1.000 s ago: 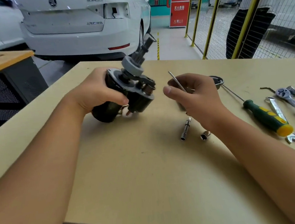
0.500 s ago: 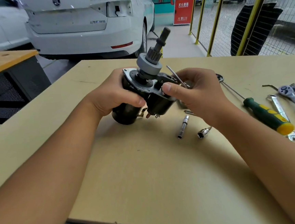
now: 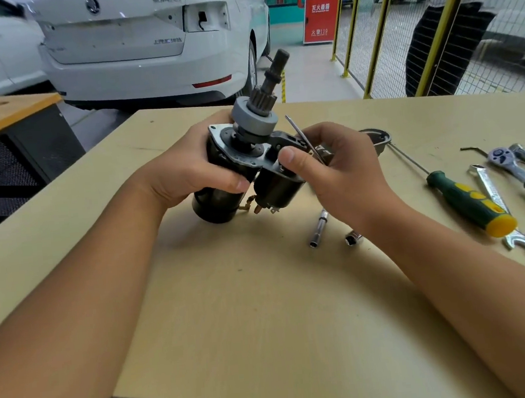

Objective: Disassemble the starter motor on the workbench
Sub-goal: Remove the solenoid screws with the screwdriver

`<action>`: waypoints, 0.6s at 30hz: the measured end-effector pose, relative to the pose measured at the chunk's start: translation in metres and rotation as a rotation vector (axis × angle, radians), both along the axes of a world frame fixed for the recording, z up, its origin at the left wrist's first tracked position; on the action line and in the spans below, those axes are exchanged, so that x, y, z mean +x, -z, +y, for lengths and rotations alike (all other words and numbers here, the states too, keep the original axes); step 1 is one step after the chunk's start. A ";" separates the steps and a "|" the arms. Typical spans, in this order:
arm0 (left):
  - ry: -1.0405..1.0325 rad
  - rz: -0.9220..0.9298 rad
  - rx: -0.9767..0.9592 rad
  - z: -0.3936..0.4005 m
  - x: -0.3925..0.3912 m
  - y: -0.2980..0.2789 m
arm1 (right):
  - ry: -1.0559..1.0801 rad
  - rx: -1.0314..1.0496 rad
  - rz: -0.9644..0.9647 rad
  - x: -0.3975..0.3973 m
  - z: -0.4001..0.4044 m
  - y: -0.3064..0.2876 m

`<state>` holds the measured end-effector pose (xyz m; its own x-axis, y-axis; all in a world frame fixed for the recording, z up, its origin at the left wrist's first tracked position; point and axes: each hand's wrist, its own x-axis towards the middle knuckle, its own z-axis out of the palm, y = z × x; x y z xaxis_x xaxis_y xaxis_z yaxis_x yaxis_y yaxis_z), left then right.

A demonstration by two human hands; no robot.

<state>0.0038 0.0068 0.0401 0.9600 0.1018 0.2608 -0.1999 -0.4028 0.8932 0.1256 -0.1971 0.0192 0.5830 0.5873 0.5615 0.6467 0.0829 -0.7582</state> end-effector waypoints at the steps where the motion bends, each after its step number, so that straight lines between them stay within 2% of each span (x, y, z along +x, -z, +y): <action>1: -0.015 -0.012 -0.022 -0.001 -0.001 -0.001 | 0.011 0.006 -0.011 -0.001 0.000 0.000; 6: -0.134 -0.077 0.008 -0.014 0.000 -0.006 | 0.025 0.011 0.018 -0.002 0.001 0.001; 10: -0.286 -0.139 0.128 -0.023 0.005 -0.005 | -0.021 -0.023 0.104 0.006 -0.001 0.001; 13: -0.279 -0.144 0.162 -0.025 0.006 -0.006 | -0.086 -0.075 0.187 0.009 0.000 0.001; 18: -0.272 -0.136 0.200 -0.026 0.006 -0.007 | -0.096 -0.080 0.207 0.005 0.004 0.002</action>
